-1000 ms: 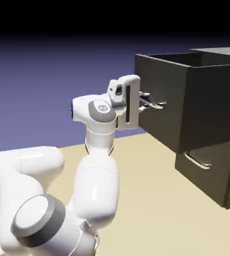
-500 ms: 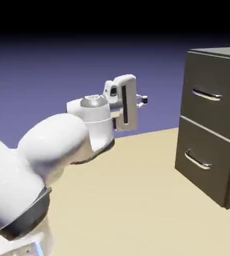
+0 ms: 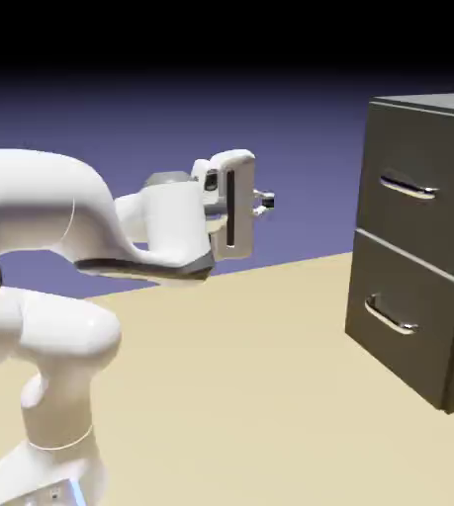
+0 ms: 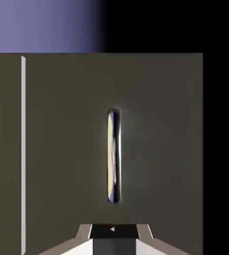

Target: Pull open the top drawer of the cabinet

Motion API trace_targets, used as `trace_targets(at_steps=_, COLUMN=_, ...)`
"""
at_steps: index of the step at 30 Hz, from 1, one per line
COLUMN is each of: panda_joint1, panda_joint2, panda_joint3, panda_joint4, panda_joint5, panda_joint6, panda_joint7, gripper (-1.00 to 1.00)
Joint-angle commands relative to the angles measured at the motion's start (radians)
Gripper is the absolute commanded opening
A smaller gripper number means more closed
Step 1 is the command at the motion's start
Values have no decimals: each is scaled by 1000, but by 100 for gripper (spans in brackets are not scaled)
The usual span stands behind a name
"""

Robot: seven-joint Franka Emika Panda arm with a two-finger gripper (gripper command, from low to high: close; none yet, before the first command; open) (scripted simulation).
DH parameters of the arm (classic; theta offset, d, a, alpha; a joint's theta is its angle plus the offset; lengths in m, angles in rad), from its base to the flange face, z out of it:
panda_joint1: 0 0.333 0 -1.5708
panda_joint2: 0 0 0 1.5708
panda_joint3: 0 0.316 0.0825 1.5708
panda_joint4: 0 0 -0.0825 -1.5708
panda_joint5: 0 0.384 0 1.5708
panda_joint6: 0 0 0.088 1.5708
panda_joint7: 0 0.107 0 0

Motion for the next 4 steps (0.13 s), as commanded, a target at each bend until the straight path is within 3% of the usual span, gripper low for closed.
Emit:
trace_targets(at_steps=1, panda_joint1=-27, panda_joint2=-36, panda_joint3=23, panda_joint4=-27, panda_joint5=27, panda_joint6=11, panda_joint7=-21, gripper=100)
trace_targets(at_steps=4, panda_joint1=-102, panda_joint2=-138, panda_joint3=88, panda_joint4=-102, panda_joint5=103, panda_joint6=42, panda_joint7=-78, gripper=100)
